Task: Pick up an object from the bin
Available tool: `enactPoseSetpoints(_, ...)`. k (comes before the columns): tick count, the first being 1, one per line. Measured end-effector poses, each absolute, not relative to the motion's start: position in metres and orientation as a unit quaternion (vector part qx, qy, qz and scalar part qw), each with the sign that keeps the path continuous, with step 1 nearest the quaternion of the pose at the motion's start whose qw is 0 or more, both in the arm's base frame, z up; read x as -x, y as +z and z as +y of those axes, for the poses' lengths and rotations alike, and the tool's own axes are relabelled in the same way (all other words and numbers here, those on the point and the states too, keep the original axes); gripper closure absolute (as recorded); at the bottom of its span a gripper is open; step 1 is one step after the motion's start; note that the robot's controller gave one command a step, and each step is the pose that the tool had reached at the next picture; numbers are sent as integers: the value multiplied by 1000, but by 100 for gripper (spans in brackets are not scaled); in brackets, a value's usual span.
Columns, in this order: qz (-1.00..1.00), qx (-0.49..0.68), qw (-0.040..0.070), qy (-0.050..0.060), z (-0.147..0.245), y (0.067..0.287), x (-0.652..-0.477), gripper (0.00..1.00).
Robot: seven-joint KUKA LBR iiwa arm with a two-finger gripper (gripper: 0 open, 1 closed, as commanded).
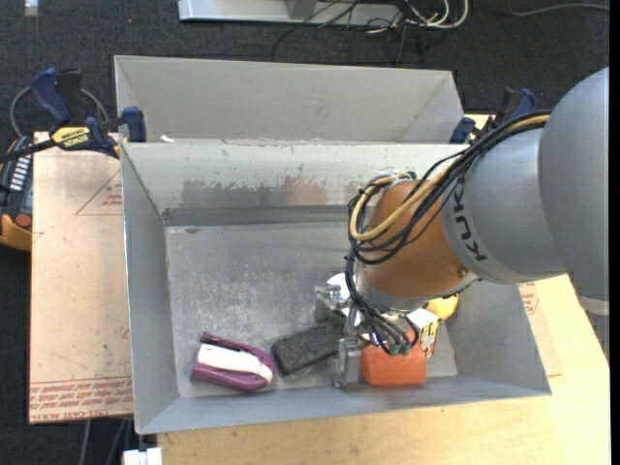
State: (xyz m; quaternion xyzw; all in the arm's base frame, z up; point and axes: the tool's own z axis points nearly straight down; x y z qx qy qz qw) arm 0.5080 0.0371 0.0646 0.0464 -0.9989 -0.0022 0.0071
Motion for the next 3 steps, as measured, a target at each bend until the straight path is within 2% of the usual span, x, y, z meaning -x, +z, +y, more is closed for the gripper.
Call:
enactPoseSetpoints(1, -999, -35, -7, -2, 51, 71, -494, 0)
enactPoseSetpoints(2, -999, -46, 6, -3, 38, 65, -509, 100)
enactPoseSetpoints(3, -999, -45, 6, -3, 38, 65, -509, 100)
